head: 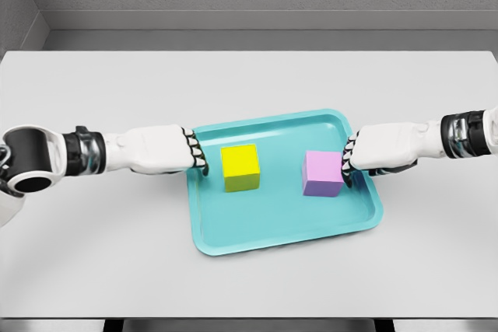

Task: Push two cubes

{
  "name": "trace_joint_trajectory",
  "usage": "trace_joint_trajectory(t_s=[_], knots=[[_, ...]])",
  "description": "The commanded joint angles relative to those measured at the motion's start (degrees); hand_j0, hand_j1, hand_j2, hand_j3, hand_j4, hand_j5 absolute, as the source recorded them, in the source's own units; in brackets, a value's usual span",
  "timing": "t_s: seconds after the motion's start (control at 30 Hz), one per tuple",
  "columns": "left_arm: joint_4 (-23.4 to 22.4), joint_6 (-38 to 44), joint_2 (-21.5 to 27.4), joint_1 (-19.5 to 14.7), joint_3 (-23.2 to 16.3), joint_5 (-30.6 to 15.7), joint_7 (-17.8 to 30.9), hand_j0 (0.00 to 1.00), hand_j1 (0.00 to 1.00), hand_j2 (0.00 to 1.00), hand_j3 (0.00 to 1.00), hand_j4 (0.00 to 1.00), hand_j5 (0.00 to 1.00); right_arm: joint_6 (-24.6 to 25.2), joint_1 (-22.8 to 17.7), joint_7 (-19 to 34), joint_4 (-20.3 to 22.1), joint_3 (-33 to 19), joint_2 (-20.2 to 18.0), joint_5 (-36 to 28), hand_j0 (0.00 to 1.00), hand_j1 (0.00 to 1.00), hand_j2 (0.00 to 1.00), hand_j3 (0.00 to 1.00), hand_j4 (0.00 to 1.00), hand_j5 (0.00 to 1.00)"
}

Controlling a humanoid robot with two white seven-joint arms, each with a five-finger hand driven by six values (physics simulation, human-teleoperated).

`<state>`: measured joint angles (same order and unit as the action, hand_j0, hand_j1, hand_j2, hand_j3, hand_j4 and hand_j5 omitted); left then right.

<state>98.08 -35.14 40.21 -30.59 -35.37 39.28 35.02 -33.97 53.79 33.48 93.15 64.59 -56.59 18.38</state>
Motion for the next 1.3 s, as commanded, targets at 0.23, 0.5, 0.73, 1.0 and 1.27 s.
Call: trace_joint_trajectory(t_s=[0.23, 0.5, 0.73, 1.0, 1.27], knots=[[-1.92, 0.14, -0.30, -1.49, 0.04, -0.26, -0.02, 0.43, 0.43, 0.43, 0.43, 0.43, 0.43, -1.03, 0.26, 0.19, -0.25, 0.80, -0.89, 1.22, 0.65, 0.65, 0.65, 0.65, 0.65, 0.65], [-5.26, 0.14, -4.52, -2.99, -0.14, 0.53, -0.02, 0.45, 0.45, 0.45, 0.45, 0.45, 0.45, -1.03, 0.26, 0.19, -1.22, 0.98, -0.98, 1.84, 0.65, 0.65, 0.65, 0.65, 0.65, 0.65], [-5.97, 0.14, -7.60, -3.08, -1.37, 2.64, -0.02, 0.46, 0.46, 0.46, 0.46, 0.46, 0.46, -1.03, 0.70, 0.01, -0.69, 0.63, -1.25, 1.84, 0.65, 0.65, 0.65, 0.65, 0.65, 0.65], [-6.41, 0.14, -8.21, -3.08, -2.16, 2.73, -0.02, 0.46, 0.46, 0.46, 0.46, 0.46, 0.46, -1.03, 1.93, 0.01, -0.34, 0.36, -0.98, 1.75, 0.65, 0.65, 0.65, 0.65, 0.65, 0.65], [-6.41, 0.14, -9.18, -3.08, -2.16, 2.73, -0.02, 0.46, 0.46, 0.46, 0.46, 0.46, 0.46, -1.03, 1.58, 0.10, -1.22, 2.12, -0.54, 2.80, 0.65, 0.65, 0.65, 0.65, 0.65, 0.65]])
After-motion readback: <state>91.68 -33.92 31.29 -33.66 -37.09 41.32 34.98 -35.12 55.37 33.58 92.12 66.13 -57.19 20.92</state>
